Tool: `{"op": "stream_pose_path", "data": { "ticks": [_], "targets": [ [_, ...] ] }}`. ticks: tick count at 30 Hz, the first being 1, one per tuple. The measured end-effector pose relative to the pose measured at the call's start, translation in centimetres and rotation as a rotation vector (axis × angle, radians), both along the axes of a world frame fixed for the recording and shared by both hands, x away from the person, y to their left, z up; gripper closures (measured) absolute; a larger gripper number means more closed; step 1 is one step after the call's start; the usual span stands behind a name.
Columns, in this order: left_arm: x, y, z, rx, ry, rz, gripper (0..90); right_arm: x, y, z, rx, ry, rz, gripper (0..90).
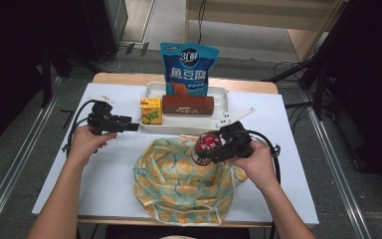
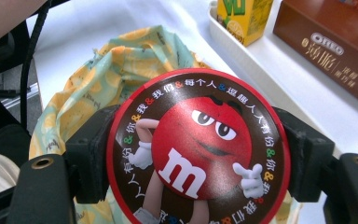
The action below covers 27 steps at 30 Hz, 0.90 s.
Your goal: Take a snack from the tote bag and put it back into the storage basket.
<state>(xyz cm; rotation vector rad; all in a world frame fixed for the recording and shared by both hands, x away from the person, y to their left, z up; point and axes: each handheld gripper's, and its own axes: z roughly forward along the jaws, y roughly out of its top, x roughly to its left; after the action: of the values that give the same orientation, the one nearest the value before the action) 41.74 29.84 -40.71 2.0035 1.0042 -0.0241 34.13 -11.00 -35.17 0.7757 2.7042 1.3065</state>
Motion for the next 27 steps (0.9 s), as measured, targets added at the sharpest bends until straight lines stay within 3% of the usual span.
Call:
{"op": "stream_pose_path", "data": {
  "ticks": [27],
  "targets": [
    [-0.1,0.2,0.2,0.004,0.0,-0.01,36.9,2.2,0.4,2.0,0.006,-0.029,-0.006,25.7]
  ]
}}
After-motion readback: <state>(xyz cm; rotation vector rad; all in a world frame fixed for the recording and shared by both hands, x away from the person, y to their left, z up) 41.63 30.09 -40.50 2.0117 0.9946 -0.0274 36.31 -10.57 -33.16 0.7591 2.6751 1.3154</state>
